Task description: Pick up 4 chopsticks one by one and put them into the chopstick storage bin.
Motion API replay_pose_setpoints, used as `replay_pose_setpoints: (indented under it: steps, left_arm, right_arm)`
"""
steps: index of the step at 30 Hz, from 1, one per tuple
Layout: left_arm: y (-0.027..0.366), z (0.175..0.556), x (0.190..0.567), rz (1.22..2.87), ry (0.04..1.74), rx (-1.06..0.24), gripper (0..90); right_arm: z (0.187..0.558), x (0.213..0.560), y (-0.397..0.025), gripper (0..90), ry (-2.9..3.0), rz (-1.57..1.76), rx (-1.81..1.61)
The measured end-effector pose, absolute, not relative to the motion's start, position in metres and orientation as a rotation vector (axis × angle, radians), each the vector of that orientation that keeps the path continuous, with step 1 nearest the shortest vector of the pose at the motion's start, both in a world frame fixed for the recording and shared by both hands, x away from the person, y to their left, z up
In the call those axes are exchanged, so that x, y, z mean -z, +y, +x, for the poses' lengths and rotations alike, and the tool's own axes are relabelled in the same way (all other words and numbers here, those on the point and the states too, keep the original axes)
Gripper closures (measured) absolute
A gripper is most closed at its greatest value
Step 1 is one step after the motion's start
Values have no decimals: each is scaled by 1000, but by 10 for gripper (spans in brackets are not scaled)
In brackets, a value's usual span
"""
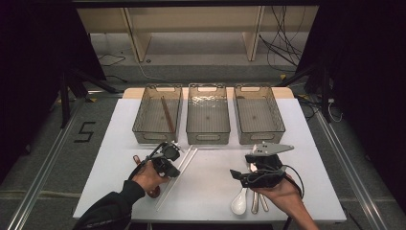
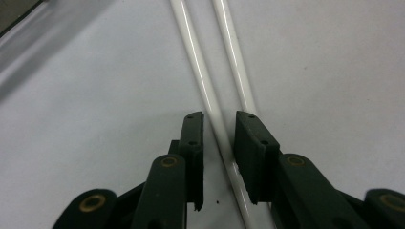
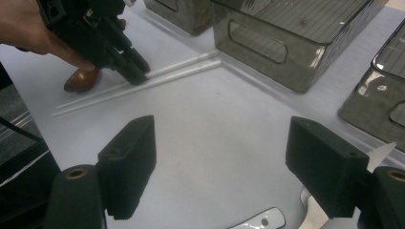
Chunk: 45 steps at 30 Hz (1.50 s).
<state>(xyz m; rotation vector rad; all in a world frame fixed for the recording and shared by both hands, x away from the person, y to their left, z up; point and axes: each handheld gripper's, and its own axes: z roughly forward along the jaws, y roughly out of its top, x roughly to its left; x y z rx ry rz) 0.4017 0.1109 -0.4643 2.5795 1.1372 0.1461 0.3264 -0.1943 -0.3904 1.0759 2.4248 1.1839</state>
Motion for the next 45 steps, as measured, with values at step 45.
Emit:
replay_pose_setpoints:
  steps: [45]
  left_arm:
    - [104, 401, 465, 2532, 1124, -80, 831]
  right_arm:
    - [327, 390, -194, 270, 2426, 1075, -1184]
